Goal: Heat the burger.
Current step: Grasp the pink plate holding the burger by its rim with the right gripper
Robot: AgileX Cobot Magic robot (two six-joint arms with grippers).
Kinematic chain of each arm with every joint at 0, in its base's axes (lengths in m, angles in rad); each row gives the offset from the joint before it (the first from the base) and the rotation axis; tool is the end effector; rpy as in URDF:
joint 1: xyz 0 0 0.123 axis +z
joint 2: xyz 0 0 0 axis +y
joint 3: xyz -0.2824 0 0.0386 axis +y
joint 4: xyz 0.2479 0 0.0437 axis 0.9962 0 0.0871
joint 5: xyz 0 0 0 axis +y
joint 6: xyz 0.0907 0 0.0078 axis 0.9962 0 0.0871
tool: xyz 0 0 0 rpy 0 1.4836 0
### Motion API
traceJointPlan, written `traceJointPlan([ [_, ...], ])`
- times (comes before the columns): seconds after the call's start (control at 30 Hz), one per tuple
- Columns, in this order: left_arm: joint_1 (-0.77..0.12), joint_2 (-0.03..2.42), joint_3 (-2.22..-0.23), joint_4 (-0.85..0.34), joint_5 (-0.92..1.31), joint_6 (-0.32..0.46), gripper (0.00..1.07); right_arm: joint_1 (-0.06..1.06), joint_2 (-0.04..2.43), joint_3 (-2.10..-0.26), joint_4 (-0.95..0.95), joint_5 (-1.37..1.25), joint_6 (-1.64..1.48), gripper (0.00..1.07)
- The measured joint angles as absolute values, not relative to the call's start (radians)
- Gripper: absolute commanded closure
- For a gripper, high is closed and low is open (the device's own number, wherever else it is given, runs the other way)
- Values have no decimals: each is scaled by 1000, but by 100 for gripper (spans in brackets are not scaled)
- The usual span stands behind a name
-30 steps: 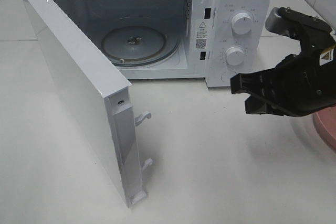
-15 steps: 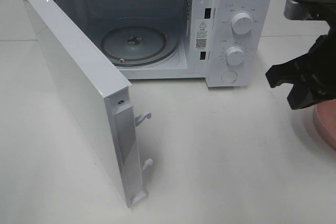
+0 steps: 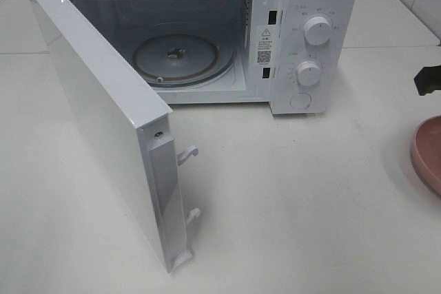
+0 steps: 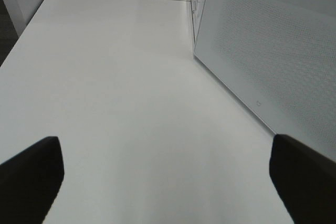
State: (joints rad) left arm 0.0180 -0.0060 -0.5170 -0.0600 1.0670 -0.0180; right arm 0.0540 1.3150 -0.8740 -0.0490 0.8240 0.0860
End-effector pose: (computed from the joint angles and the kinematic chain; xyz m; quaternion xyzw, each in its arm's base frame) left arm -0.0080 -0.0049 0.2814 -0.0137 0.8484 -0.0300 0.5284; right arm 0.2433 0.0099 0.2556 0.0029 0.9805 -0.0072 0.1962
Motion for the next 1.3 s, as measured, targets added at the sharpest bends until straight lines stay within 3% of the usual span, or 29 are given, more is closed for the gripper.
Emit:
traceJointPlan([
  [0.03, 18, -6, -517, -60, 1067, -18, 6, 41, 1315, -874, -51, 823, 77, 83],
  [0.07, 18, -6, -517, -60, 1067, -18, 6, 16, 1315, -874, -53, 812, 68, 72],
  [0.1, 18, -6, -517, -60, 1067, -18, 6, 16, 1315, -874, -53, 812, 68, 72],
  [0.13, 18, -6, -517, -60, 1067, -18, 6, 3, 1315, -874, -53, 796, 60, 53],
  [0.17, 18, -6, -517, -60, 1067, -18, 6, 1, 1315, -874, -53, 786, 54, 43],
  [0.2, 18, -6, -517, -60, 1067, -18, 6, 1, 1315, -874, -53, 786, 54, 43],
  [0.23, 18, -6, -517, -60, 1067, -18, 6, 0, 1315, -874, -56, 769, 43, 24],
  [0.27, 18, -6, -517, -60, 1067, -18, 6, 0, 1315, -874, -56, 769, 43, 24],
  [0.3, 18, -6, -517, -60, 1067, -18, 6, 0, 1315, -874, -62, 757, 22, 9],
  [0.33, 18, -6, -517, -60, 1067, -18, 6, 0, 1315, -874, -65, 754, 14, 6],
  [1.3, 18, -6, -517, -60, 1067, -18, 6, -5, 1646, -875, -109, 661, 0, 20],
])
